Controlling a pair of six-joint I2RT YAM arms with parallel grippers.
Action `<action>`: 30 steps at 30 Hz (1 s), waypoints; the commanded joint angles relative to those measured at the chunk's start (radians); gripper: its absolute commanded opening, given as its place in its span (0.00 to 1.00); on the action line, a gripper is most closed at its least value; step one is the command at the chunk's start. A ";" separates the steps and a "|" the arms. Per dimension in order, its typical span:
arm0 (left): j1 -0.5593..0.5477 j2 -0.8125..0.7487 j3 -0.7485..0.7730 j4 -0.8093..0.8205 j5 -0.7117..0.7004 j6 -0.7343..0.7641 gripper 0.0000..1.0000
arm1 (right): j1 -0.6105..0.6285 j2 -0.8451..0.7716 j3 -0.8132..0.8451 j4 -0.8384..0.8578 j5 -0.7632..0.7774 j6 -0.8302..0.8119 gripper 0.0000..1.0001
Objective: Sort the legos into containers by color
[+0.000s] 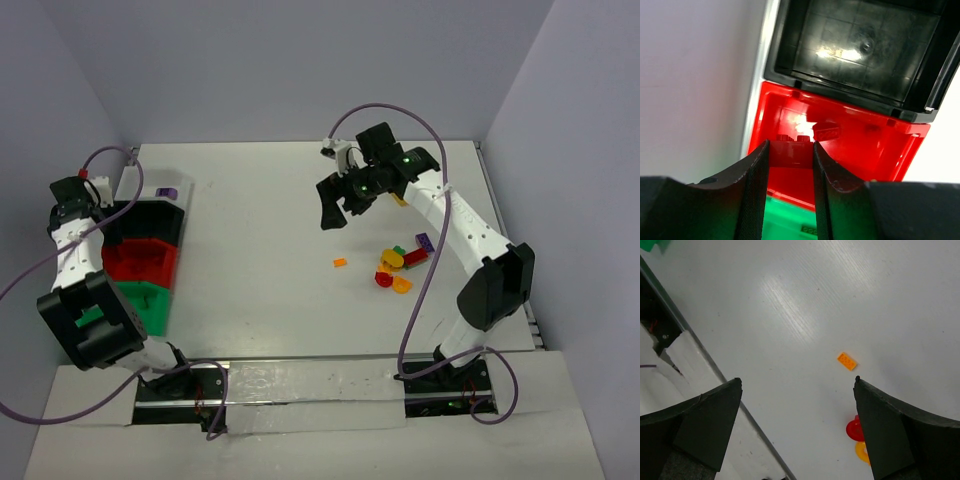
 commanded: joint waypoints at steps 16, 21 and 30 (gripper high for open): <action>-0.092 -0.084 0.146 -0.040 0.070 -0.003 0.68 | -0.241 -0.104 -0.269 -0.041 0.480 -0.160 0.84; -0.194 -0.127 0.155 -0.048 0.084 -0.026 0.68 | -0.286 -0.027 -0.243 -0.012 0.564 -0.151 0.75; -0.300 -0.177 0.146 -0.051 0.072 -0.064 0.69 | -0.402 0.161 -0.167 0.000 0.664 -0.117 0.60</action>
